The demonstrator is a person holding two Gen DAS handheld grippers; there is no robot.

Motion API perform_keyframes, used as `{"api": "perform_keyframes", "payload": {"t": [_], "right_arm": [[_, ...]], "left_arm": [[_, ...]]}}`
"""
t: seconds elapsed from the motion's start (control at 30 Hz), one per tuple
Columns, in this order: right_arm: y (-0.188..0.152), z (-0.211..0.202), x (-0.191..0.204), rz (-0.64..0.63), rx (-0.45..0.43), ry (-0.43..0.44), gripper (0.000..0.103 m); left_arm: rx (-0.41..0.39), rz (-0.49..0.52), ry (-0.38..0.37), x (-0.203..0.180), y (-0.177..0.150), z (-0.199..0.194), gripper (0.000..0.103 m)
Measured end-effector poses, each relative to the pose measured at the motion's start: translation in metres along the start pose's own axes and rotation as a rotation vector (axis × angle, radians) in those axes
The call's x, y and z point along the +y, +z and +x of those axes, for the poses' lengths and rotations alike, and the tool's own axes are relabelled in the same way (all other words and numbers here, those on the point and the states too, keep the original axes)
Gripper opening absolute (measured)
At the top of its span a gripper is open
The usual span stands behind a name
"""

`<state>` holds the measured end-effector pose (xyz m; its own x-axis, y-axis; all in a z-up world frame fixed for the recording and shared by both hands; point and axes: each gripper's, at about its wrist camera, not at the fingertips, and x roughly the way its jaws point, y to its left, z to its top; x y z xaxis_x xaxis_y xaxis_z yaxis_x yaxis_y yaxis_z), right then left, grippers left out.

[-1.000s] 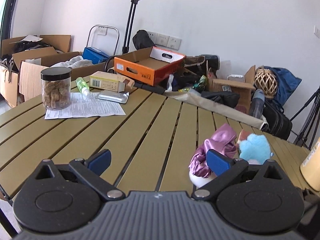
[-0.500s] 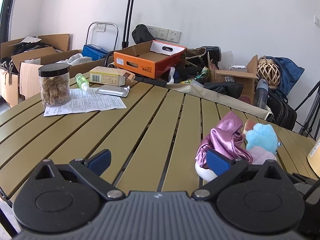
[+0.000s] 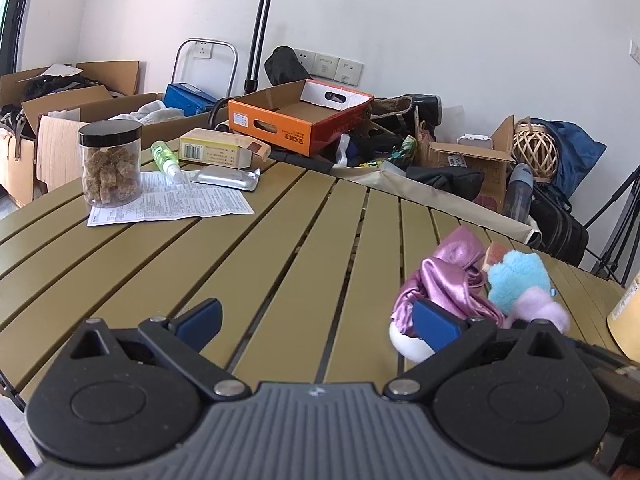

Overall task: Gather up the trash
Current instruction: 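Grasp the pink satin scrunchie with left while right grasps the lavender headband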

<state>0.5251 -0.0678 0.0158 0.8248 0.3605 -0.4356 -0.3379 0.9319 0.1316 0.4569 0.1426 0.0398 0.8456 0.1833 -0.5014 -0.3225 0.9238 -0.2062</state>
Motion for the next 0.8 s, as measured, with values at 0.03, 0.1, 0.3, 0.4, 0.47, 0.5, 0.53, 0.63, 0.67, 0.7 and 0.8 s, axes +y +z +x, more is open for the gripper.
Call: {"api": "perform_keyframes", "payload": {"t": [0.03,0.1,0.3,0.4,0.47,0.5,0.53,0.63,0.67,0.7,0.8], "right_arm": [[0.002,-0.004,-0.003,0.012,-0.015,-0.002,0.012],[0.006,-0.012,-0.011,0.034,-0.046,-0.007,0.01],[0.015,-0.033,-0.04,0.1,-0.115,-0.02,0.01],[0.018,-0.04,-0.055,0.136,-0.134,-0.03,0.01],[0.018,-0.046,-0.066,0.161,-0.145,-0.038,0.01],[0.019,-0.049,-0.072,0.173,-0.152,-0.042,0.01],[0.019,-0.051,-0.077,0.184,-0.158,-0.047,0.01],[0.021,-0.057,-0.092,0.217,-0.175,-0.059,0.01],[0.021,-0.058,-0.097,0.226,-0.178,-0.062,0.01],[0.021,-0.059,-0.101,0.237,-0.181,-0.064,0.01],[0.02,-0.062,-0.111,0.253,-0.188,-0.069,0.01]], "left_arm": [[-0.002,0.005,-0.003,-0.002,-0.001,-0.001,0.103],[-0.007,0.014,-0.013,-0.007,-0.001,-0.002,0.103],[-0.017,0.023,-0.037,-0.024,0.004,-0.004,0.103],[-0.013,0.051,-0.038,-0.038,0.012,0.001,0.103],[0.008,0.069,-0.032,-0.048,0.019,0.011,0.103],[0.018,0.072,-0.036,-0.053,0.023,0.016,0.103],[0.03,0.074,-0.042,-0.057,0.027,0.022,0.103],[0.101,0.103,-0.041,-0.073,0.036,0.047,0.103],[0.126,0.123,-0.035,-0.079,0.038,0.056,0.103],[0.153,0.15,-0.023,-0.084,0.037,0.066,0.103],[0.186,0.19,0.024,-0.094,0.033,0.086,0.103]]}}
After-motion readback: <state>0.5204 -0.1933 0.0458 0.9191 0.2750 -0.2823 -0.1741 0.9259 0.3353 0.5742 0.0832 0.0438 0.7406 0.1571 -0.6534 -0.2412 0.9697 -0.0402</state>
